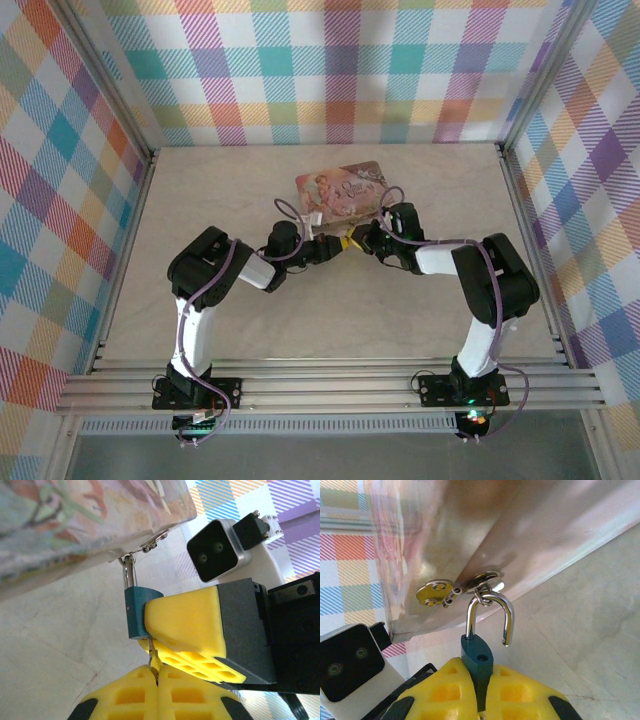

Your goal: Unlock the padlock with the key

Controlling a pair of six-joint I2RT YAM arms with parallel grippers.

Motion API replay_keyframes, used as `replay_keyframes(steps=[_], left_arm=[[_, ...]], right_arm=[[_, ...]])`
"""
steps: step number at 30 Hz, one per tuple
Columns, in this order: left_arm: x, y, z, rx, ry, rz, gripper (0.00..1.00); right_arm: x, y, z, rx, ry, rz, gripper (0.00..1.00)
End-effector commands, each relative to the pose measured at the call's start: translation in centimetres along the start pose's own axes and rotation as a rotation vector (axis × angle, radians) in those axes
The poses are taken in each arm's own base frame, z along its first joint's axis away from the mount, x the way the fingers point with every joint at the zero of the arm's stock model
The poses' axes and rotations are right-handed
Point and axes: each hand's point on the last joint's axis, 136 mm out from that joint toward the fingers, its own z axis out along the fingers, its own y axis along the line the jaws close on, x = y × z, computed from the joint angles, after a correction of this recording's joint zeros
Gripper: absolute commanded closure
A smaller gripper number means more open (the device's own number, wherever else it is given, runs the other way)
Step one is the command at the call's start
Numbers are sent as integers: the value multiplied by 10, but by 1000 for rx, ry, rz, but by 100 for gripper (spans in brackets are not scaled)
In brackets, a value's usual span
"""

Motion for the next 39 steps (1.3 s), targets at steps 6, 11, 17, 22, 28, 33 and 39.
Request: replay_keyframes(steps=[6, 11, 17, 22, 28, 33, 39], left_arm=[[-18, -7, 5, 15, -36, -98, 78], [-12, -1, -3, -35, -23, -94, 64], [-4, 6, -16, -102, -22, -81, 56], [3, 13, -30, -172, -17, -61, 56], [4, 13, -37, -210, -4, -37, 56], [1, 14, -39, -244, 3, -26, 57], [-5, 13, -38, -271, 4, -14, 58]], right_arm=[[53, -20, -4, 124, 214, -56, 100], [49, -25, -10, 207, 216, -70, 100], [47, -25, -15, 251, 218, -106, 100], [42, -21, -25, 314, 236, -202, 100], [42, -25, -40, 397, 257, -320, 100], [42, -27, -53, 465, 286, -436, 100], [42, -26, -62, 544, 366, -634, 100]])
